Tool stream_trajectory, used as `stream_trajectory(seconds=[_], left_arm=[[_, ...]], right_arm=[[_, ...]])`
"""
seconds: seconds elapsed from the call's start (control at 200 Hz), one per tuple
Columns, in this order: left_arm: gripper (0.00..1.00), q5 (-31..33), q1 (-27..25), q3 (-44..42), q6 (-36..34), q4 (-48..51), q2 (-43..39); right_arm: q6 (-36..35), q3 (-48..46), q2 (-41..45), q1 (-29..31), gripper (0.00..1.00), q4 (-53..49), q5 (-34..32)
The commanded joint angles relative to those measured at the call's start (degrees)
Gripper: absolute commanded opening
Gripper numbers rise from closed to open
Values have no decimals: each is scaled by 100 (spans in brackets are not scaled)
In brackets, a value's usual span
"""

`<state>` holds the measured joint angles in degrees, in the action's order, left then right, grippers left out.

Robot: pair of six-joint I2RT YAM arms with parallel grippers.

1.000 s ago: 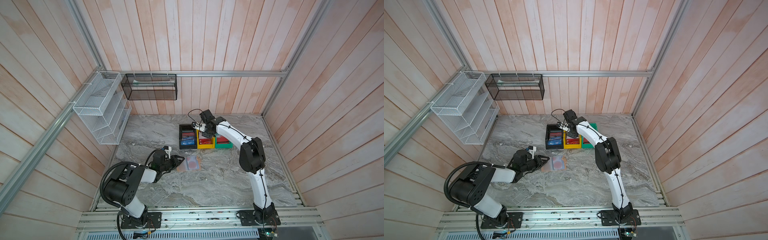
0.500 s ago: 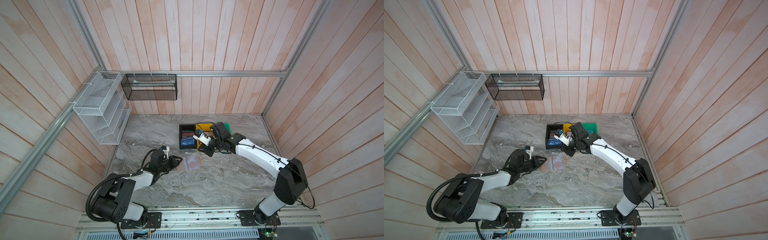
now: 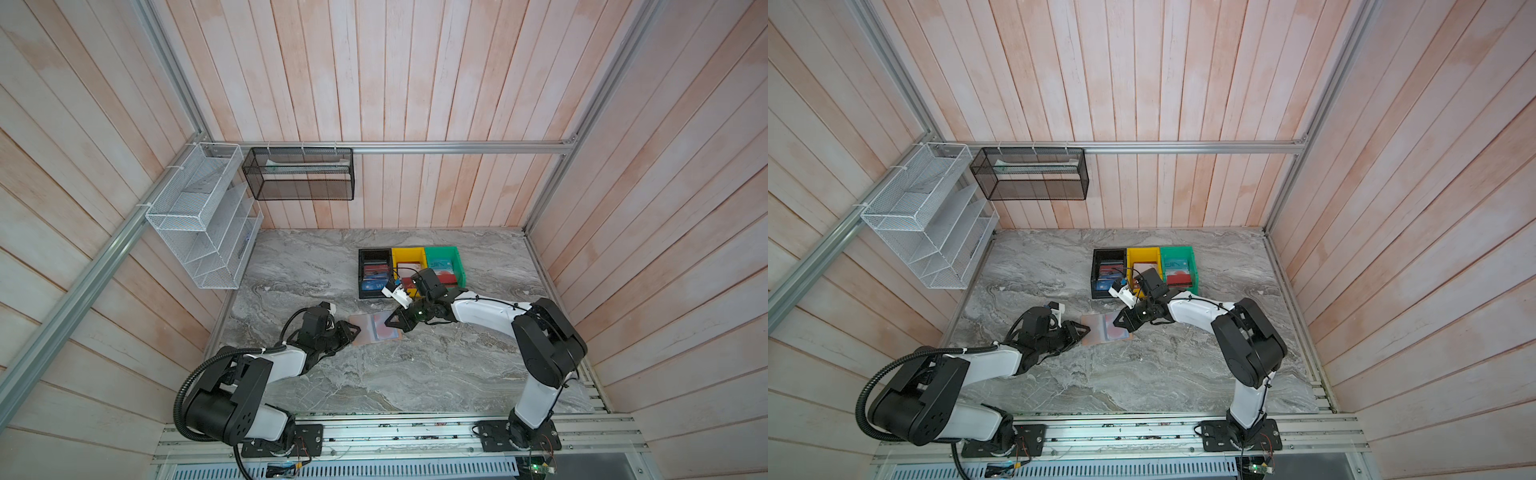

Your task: Take the credit cards out of the card holder

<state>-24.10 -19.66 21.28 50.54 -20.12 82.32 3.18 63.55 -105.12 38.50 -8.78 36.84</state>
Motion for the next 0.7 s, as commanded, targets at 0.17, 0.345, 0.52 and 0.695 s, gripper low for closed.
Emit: stream_trajectory(seconds=[0.17,0.345,0.52,0.695], left_arm=[[34,137,-21,-45,-88,-28,243],[34,108,-20,-23,-89,-136,427],[34,-11,-28,85,-97,-274,725],[34,-54,-29,81,-106,-347,820]], right_arm=[[172,436,-624,-53,7,-344,-954],[88,488,-790,-101,6,-582,-1197],[81,479,-782,-143,6,-664,-1406],[11,486,-774,-204,5,-831,-1583]])
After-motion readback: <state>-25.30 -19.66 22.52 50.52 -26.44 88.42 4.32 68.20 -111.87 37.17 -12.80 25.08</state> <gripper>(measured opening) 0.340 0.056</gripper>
